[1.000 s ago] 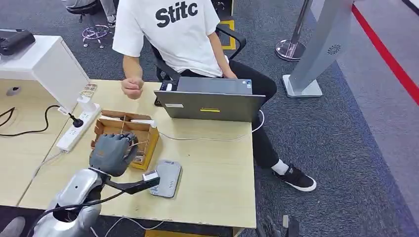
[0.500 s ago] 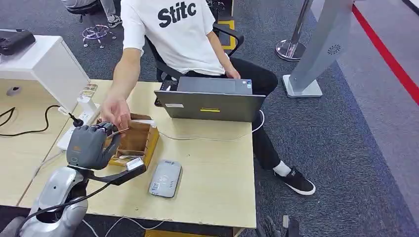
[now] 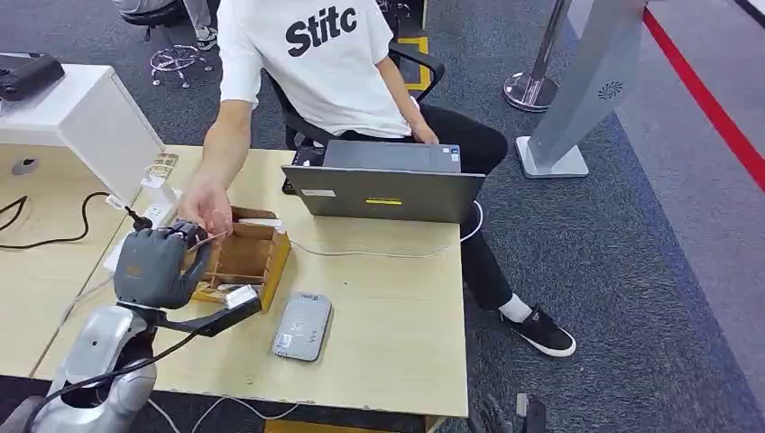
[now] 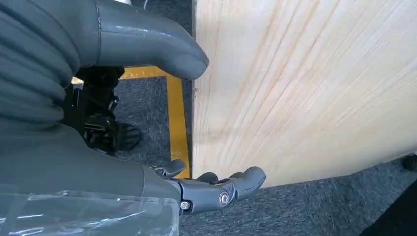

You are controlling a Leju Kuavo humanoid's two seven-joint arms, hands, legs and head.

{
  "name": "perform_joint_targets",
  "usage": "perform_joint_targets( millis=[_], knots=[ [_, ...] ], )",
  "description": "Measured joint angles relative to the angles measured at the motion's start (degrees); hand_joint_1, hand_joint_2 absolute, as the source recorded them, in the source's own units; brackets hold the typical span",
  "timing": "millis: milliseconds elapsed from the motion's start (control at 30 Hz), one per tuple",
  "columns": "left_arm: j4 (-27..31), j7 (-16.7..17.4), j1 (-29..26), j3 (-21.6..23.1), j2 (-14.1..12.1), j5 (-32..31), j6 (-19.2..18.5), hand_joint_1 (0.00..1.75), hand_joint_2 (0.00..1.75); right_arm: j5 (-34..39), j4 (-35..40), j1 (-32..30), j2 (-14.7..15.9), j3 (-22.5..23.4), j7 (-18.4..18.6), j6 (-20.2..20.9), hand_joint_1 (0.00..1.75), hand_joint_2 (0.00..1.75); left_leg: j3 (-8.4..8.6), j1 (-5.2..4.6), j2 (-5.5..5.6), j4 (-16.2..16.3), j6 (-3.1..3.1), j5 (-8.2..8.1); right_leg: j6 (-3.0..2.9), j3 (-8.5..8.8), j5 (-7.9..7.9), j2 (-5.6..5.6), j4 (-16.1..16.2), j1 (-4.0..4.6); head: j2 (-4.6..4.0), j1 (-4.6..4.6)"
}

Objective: Pass the card to the sensor for recognition and then transmit it.

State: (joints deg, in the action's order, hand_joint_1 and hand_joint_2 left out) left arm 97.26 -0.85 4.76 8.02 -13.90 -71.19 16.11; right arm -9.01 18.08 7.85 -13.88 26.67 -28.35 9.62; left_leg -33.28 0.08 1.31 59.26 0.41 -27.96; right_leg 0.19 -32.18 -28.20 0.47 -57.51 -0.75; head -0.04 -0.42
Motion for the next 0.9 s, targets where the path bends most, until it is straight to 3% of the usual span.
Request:
perform_joint_targets(
  millis=[900],
  knots=[
    [0.0, -0.4, -1.7, 0.0, 0.5, 0.0, -0.2, 0.00, 1.75, 0.3, 0.0, 0.0, 0.0, 0.0, 0.5, 0.6, 0.00, 1.75, 0.01, 0.00, 0.00, 0.0, 0.00, 0.00, 0.00, -0.01, 0.00, 0.00, 0.0, 0.00, -0.02, 0.00]
  ],
)
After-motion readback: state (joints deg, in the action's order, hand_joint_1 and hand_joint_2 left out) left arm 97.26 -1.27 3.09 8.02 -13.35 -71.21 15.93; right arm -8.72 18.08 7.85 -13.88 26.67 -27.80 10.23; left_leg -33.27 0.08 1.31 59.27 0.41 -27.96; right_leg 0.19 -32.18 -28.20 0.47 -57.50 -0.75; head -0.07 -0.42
